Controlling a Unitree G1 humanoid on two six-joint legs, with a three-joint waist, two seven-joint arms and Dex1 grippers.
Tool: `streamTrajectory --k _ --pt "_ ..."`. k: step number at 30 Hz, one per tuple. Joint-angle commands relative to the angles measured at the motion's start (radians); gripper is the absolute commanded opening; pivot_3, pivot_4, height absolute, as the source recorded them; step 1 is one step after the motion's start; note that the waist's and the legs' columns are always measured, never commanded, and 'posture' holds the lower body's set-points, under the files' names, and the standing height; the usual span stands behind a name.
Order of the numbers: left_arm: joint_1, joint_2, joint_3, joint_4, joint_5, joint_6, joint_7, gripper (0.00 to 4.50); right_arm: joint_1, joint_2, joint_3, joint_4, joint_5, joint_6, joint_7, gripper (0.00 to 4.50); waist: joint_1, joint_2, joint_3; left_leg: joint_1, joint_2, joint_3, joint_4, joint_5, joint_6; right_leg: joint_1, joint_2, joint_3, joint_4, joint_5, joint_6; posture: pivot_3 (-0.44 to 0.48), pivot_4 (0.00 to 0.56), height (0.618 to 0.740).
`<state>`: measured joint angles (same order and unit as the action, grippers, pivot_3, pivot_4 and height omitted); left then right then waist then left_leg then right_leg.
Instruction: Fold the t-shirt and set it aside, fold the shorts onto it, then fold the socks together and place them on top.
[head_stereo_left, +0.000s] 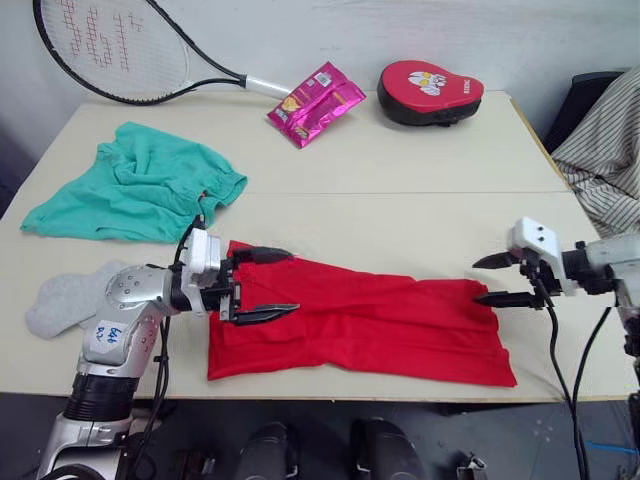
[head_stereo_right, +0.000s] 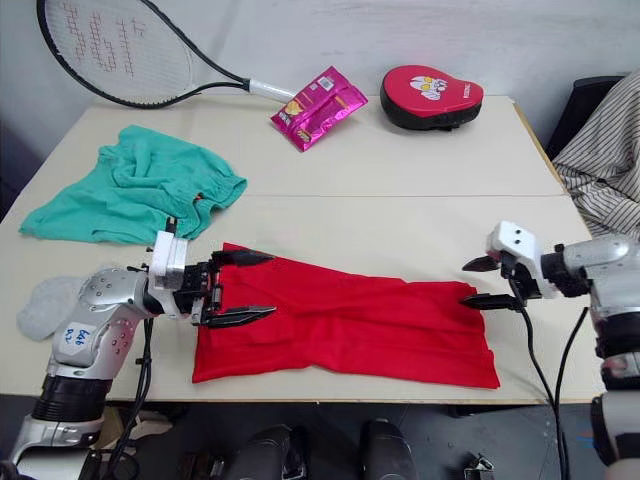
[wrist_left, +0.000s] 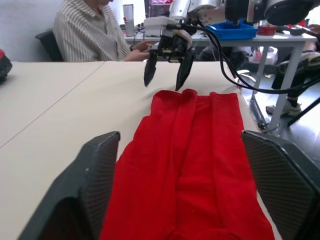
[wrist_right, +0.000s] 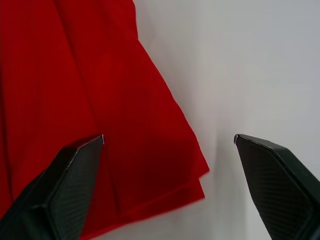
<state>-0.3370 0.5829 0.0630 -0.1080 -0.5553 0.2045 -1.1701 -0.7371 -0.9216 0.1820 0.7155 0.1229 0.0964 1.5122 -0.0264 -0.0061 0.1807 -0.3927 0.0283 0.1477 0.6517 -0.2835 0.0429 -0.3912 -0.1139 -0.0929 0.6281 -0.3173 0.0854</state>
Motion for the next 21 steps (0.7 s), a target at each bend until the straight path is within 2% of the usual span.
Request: streamTrajectory --k 1,8,10,14,16,21 --pt "0.012 -0.009 0.025 -0.031 -0.005 -0.028 0.021 4.5 -0.044 0.012 0.025 0.066 -0.045 -0.028 0.064 2.98 -0.001 0.0 0.0 0.0 0.0 0.0 0.0 0.0 0.0 0.0 0.0 0.0 0.0 0.0 0.0 0.0 0.15 0.74" --pt "-0.005 -0.011 0.035 0.014 0.028 -0.072 0.058 4.5 -0.027 0.007 0.099 0.037 -0.045 -0.049 0.102 0.53 -0.002 0.0 0.0 0.0 0.0 0.0 0.0 0.0 -0.001 0.0 0.0 0.0 0.0 0.0 0.0 0.0 0.15 0.74" --pt "-0.009 -0.012 0.037 0.027 0.036 -0.082 0.065 4.5 -0.046 0.013 0.092 0.065 -0.068 -0.07 0.099 0.01 -0.002 0.0 0.0 0.001 0.0 0.0 0.0 0.0 -0.001 0.0 0.0 0.0 0.0 0.0 0.0 0.0 0.15 0.74" --pt "-0.017 -0.02 0.036 0.054 0.059 -0.106 0.09 4.5 -0.125 0.031 0.081 0.163 -0.121 -0.164 0.02 0.01 -0.003 0.0 0.0 0.001 0.0 0.0 0.0 -0.001 -0.001 0.0 0.0 0.0 0.0 0.0 0.0 0.0 0.15 0.74" --pt "-0.024 -0.026 0.038 0.07 0.079 -0.119 0.116 4.5 -0.184 0.049 0.074 0.23 -0.163 -0.221 -0.078 0.01 -0.004 0.0 0.0 0.001 0.0 0.0 -0.001 -0.001 -0.001 0.0 0.0 0.0 0.001 0.0 0.0 0.0 0.15 0.74" --pt "-0.057 -0.055 0.043 0.146 0.157 -0.172 0.225 4.5 -0.358 0.13 0.07 0.417 -0.293 -0.291 -0.51 0.01 -0.012 0.0 0.0 0.0 0.0 0.001 -0.001 0.0 -0.003 -0.002 0.0 0.001 0.002 0.0 0.0 0.0 0.15 0.74"
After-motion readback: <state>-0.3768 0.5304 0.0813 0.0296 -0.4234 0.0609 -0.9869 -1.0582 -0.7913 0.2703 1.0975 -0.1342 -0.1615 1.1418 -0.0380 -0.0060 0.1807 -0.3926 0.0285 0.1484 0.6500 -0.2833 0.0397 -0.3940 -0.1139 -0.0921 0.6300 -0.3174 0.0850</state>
